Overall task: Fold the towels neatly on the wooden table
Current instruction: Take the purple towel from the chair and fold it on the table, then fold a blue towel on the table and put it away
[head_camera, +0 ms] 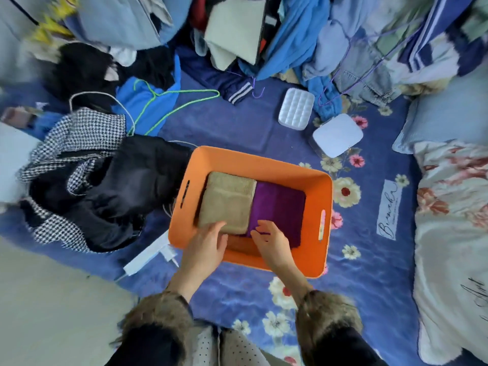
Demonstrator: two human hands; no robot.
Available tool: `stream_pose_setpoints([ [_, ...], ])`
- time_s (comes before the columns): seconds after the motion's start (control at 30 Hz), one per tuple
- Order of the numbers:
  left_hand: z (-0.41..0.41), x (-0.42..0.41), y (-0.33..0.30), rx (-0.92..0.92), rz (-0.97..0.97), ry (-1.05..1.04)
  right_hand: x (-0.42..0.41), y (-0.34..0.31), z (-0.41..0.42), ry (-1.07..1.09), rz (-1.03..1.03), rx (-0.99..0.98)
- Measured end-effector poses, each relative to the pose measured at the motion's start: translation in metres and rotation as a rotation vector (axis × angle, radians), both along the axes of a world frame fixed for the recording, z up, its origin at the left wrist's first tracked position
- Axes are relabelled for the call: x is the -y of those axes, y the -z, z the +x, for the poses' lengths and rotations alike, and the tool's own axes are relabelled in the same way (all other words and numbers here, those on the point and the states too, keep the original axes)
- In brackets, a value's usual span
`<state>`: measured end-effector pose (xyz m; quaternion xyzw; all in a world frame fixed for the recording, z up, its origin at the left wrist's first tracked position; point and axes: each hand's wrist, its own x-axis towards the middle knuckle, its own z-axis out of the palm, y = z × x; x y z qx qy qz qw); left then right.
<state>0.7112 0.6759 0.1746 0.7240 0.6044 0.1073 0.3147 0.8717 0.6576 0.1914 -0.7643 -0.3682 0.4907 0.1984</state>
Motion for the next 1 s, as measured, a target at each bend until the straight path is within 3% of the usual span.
stream_pose_setpoints([
  [0.27,-0.131,0.086,-0.072,0.001,0.211,-0.399,0.006,-0.068,-0.109,-0.606,0.215,0.103],
  [0.5,-0.256,0.197,-0.125,-0.299,0.263,-0.751,0.039,-0.109,-0.259,-1.132,0.555,0.094],
  [0.83,-0.397,0.379,-0.176,-0.565,0.429,-1.124,0.167,-0.168,-0.466,-1.437,0.937,-0.029],
  [1.0,-0.448,0.459,-0.176,-0.581,0.422,-1.336,0.233,-0.183,-0.552,-1.631,0.940,-0.121],
])
